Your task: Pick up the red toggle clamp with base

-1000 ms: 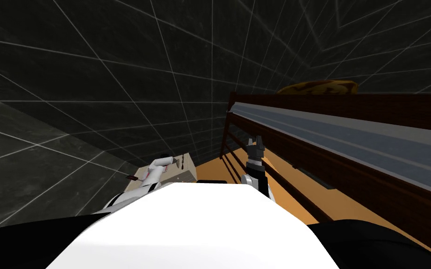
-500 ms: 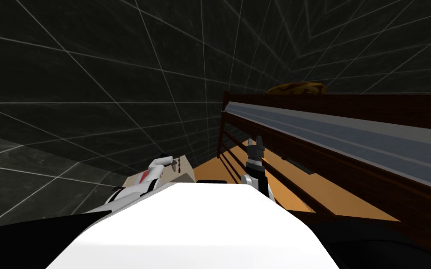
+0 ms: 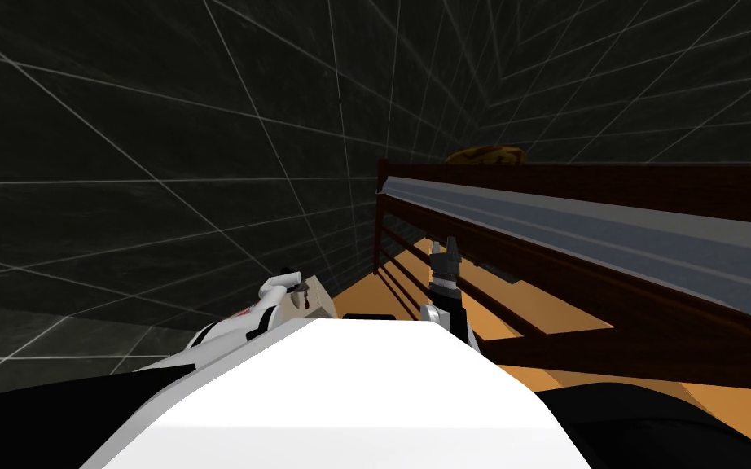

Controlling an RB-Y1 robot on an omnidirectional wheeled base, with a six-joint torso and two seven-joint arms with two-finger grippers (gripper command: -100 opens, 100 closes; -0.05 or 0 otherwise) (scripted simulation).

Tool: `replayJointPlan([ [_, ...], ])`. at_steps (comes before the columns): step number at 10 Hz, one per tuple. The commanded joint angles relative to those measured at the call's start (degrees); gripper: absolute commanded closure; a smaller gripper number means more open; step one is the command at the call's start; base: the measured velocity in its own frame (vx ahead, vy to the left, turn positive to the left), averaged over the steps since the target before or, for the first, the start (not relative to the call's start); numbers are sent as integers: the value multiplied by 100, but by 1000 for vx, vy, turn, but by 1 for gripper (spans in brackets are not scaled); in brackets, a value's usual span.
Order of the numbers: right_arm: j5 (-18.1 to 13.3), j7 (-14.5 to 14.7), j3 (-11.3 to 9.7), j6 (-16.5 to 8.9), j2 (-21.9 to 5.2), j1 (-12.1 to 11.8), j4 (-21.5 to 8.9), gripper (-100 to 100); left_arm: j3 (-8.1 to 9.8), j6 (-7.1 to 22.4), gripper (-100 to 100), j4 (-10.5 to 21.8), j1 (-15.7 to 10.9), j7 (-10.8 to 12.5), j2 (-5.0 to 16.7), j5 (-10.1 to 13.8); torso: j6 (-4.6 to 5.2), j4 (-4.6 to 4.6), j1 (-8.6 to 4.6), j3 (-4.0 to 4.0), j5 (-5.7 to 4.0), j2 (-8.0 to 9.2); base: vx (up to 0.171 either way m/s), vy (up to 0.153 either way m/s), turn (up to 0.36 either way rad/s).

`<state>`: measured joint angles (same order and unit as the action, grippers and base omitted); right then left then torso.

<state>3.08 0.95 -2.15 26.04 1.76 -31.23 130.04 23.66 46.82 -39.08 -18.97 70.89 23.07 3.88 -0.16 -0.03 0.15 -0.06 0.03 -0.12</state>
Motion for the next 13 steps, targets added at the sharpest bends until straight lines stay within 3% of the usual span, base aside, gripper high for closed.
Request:
replayJointPlan([
  [1, 0, 0, 0, 0, 0, 0, 0, 0, 25, 96, -100, 286, -129, 248, 45, 9, 0, 0, 0, 0, 0, 0, -16, 29, -157],
  [3, 0, 0, 0, 0, 0, 0, 0, 0, 25, 96, -100, 352, -129, 248, 45, 9, 0, 0, -5, 1, -1, 1, -9, 16, -44],
  [4, 0, 0, 0, 0, 0, 0, 0, 0, 44, 208, -100, 538, -194, 419, 70, 18, -1, 0, -9, -1, -2, -2, -8, 12, -181],
  [5, 0, 0, -1, 0, 0, 1, 0, 0, 44, 208, -100, 538, -194, 419, 70, 18, 5, 0, -10, -1, -2, -1, -9, 23, -96],
  [11, 0, 0, 0, 0, 0, 0, 0, 0, 109, 690, -100, 1396, -405, 1130, 161, 40, -1, 1, 6, 4, 1, 7, -27, 47, -163],
  [13, 0, 0, 0, 0, 0, 0, 0, 0, 113, 724, -100, 1351, -414, 1178, 166, 40, -2, 2, 0, 6, 0, 10, -27, 28, -55],
])
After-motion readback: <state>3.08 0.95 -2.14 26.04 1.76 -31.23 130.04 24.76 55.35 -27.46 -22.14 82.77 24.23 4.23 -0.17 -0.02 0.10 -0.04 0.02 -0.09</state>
